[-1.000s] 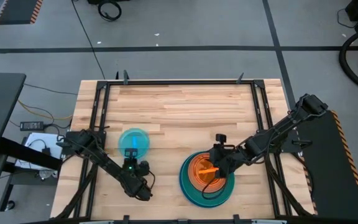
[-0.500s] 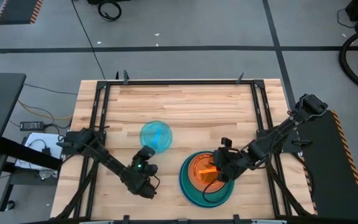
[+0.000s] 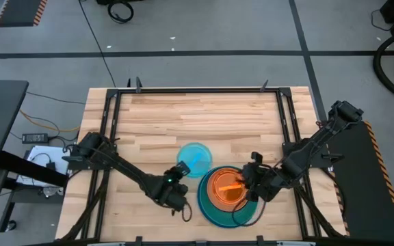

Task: Stack plastic plates
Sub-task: Stack the transparent blue plate on the top of the transparent orange plate, then return to Home Position

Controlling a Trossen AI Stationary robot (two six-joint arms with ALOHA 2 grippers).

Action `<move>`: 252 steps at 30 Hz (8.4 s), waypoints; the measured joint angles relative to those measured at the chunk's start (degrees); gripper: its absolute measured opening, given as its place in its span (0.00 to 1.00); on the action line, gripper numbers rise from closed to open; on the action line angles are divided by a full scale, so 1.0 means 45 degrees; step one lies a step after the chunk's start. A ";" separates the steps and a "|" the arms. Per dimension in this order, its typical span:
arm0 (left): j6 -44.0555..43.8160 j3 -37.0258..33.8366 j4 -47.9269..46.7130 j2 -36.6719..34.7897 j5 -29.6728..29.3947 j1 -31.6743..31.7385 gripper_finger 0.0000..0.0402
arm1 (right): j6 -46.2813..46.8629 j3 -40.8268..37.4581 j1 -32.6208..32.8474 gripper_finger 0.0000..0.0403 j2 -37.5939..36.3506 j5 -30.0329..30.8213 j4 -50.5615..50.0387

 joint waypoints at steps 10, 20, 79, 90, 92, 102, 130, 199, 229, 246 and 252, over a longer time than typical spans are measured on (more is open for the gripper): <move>0.4983 -0.0002 0.3930 -0.0176 0.0297 0.0594 0.00 | 0.1756 0.0005 0.0866 0.38 -0.1163 0.2544 -0.3289; 0.9373 -0.0007 0.7242 -0.0176 0.2075 0.0827 0.00 | 0.3909 -0.0225 0.1314 0.38 -0.1396 0.2946 -0.5732; 0.8228 -0.0016 1.0955 0.0128 0.8631 0.2728 0.43 | 0.2877 -0.0253 0.1751 0.32 -0.2445 0.1789 -0.2170; 0.2350 -0.0007 0.9723 -0.1136 0.8376 0.2570 0.43 | -0.1889 -0.0253 0.1645 0.32 0.0381 -0.2006 0.1103; 0.1551 -0.0005 0.9474 -0.1283 0.8342 0.2468 0.43 | -0.2495 -0.0253 0.1650 0.32 0.0724 -0.2788 0.1252; -0.1843 -0.0004 0.8063 -0.1927 0.8188 0.1993 0.43 | -0.5479 -0.0248 0.1832 0.32 0.1620 -0.3928 0.2097; -0.5235 -0.0007 0.6894 -0.1925 0.8093 0.1245 0.43 | -0.7924 -0.0243 0.2038 0.31 0.3547 -0.1910 0.1866; -0.3417 -0.8280 1.1758 -0.9415 0.8054 0.2988 0.08 | -1.1310 -0.2395 -0.5991 0.16 -0.6929 -0.4506 0.3957; -0.5068 -1.4210 1.2814 -1.9111 0.7238 0.4984 0.02 | -0.9643 -0.6145 -1.2364 0.12 -1.3478 -0.6782 0.6630; -0.5674 -1.6145 1.0993 -2.4242 0.7092 0.4975 0.02 | -0.7259 -0.9576 -1.2663 0.09 -1.7131 -0.5511 0.8068; -0.5619 -1.6111 1.0307 -2.4771 0.7104 0.4738 0.02 | -0.7369 -0.9670 -1.2690 0.09 -1.7186 -0.5376 0.8312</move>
